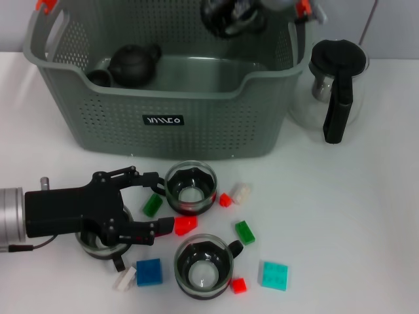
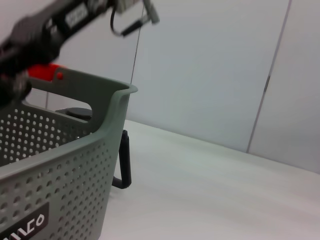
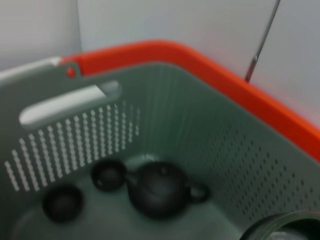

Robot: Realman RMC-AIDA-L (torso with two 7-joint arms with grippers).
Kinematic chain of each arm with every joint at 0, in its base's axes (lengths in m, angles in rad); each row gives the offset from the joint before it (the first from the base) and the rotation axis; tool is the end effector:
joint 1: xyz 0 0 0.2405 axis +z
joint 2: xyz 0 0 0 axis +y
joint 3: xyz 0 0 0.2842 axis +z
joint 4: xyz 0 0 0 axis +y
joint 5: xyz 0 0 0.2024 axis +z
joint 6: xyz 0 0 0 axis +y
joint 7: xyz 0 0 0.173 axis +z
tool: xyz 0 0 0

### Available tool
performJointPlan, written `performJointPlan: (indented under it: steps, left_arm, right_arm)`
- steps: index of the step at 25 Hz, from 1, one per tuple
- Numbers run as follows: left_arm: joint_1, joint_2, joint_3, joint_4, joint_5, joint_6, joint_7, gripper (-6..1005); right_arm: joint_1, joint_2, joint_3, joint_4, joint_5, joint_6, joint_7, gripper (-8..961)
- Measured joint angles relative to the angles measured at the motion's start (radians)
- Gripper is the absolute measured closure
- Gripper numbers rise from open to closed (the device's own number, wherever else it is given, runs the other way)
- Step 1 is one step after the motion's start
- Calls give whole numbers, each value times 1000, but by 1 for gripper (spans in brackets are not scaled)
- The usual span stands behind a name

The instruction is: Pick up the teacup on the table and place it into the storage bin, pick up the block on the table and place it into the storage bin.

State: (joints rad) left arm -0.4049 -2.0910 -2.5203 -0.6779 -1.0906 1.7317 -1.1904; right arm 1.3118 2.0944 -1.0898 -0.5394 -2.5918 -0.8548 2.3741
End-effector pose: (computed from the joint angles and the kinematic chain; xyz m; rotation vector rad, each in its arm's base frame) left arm -0.2927 0.2899 -0.0355 -2.7794 -0.4900 -0.7555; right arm 0.0443 0.5217 -0.0913 -2.5077 0.5187 -0.0534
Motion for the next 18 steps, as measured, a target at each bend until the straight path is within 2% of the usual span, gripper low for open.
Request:
performJointPlan:
  steps: [5,18]
  left_arm:
    - [0,-2,0,0,2,-1,-3,113]
    - [0,-3,0,0,5,-2,-2,118]
  right_arm:
    - [5,5,-66,92,-3,86,0,895]
    - [-18,5,-74,121,-1,99,-3,885]
